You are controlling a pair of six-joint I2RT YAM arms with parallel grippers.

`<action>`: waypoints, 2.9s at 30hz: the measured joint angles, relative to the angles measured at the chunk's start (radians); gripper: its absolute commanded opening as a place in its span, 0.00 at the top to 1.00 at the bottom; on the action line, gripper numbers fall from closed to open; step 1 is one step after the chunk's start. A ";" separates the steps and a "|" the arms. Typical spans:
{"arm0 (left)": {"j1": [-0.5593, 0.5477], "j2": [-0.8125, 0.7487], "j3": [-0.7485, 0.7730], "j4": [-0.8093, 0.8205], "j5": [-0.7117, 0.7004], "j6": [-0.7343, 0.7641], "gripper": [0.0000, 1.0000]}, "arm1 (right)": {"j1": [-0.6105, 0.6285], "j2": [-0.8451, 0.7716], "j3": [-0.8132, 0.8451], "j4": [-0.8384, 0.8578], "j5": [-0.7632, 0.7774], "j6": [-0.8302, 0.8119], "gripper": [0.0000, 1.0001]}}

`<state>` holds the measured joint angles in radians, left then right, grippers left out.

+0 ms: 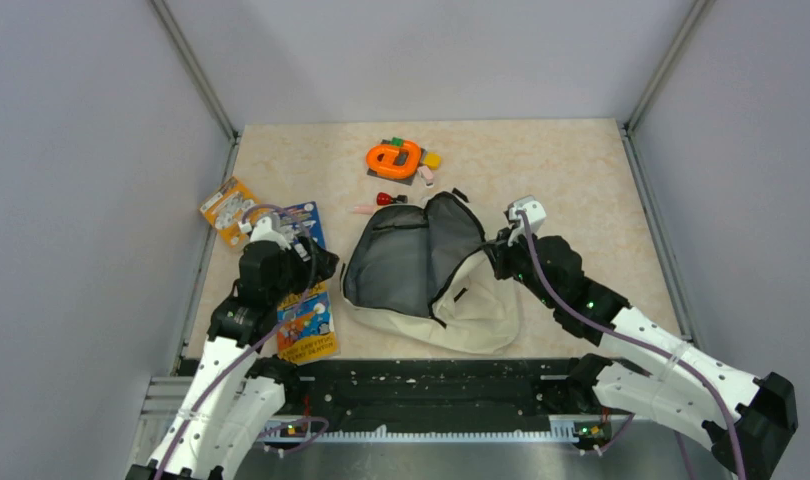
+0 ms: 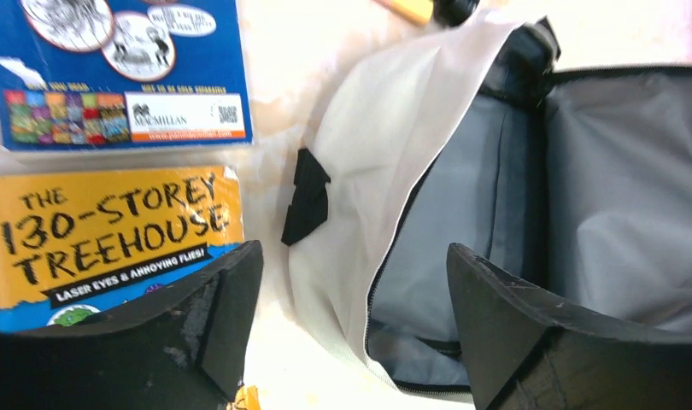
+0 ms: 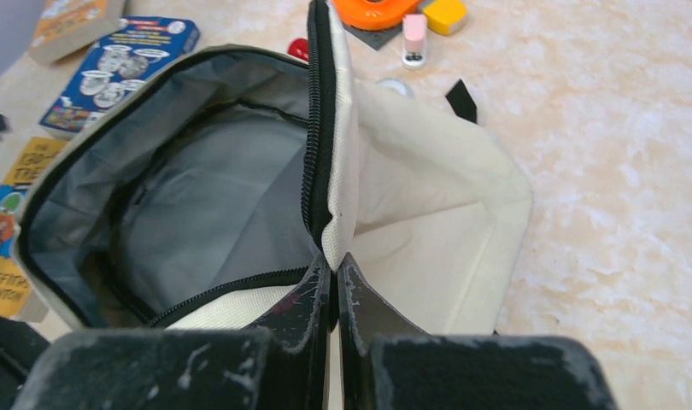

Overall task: Pack the student bag
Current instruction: Unzip the student bag at the center of the board, then pick up the book from the center of the board.

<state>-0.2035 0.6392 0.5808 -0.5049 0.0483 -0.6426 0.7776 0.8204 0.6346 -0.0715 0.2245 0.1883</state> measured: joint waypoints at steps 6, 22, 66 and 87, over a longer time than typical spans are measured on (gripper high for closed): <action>0.004 0.121 0.086 0.003 -0.092 0.013 0.12 | -0.002 0.000 -0.045 0.003 0.082 0.022 1.00; 0.273 0.390 0.180 0.219 -0.243 -0.067 0.09 | -0.002 -0.021 -0.112 0.095 0.052 0.060 1.00; 0.491 0.978 -0.131 1.189 -0.268 -0.929 0.16 | -0.002 -0.035 -0.126 0.160 -0.023 0.103 1.00; 0.505 1.135 -0.059 1.299 -0.263 -0.922 0.60 | -0.002 -0.001 -0.126 0.184 -0.016 0.101 1.00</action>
<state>0.3012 1.7744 0.5220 0.7937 -0.2150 -1.5642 0.7757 0.8192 0.5087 0.1127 0.2081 0.2893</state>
